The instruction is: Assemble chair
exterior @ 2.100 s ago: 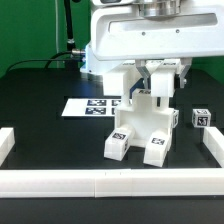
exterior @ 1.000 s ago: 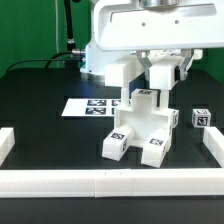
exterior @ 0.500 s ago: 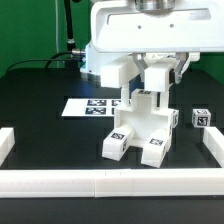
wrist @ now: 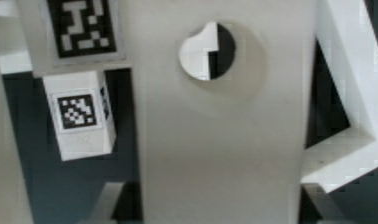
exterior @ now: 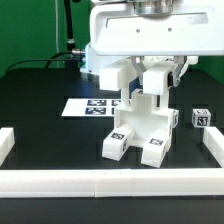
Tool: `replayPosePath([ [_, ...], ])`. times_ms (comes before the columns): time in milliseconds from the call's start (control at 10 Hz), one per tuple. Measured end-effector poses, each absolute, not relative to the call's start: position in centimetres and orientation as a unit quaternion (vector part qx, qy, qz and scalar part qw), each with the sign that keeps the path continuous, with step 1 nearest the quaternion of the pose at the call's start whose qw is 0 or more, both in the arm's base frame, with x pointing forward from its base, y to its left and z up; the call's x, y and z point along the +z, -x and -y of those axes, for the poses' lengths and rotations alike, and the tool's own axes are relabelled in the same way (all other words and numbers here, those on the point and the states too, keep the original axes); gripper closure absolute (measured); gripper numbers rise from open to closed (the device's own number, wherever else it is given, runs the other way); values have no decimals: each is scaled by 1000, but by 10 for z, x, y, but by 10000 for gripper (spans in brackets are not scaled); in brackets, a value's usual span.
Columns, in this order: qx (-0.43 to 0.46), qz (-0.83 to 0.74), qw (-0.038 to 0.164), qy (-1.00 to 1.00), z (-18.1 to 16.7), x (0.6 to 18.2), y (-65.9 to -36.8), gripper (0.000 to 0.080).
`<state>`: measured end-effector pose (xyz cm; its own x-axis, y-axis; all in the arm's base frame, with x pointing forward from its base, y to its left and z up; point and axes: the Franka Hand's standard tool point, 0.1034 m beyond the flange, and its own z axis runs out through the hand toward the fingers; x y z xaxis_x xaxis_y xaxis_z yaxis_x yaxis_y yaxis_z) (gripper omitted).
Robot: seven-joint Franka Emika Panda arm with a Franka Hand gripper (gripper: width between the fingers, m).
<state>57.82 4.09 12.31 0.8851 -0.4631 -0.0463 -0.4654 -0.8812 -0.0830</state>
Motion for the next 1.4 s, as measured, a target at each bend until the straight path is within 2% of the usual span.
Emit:
replayPosePath([
  [1400, 15, -242, 42, 969, -39, 116, -578, 515],
])
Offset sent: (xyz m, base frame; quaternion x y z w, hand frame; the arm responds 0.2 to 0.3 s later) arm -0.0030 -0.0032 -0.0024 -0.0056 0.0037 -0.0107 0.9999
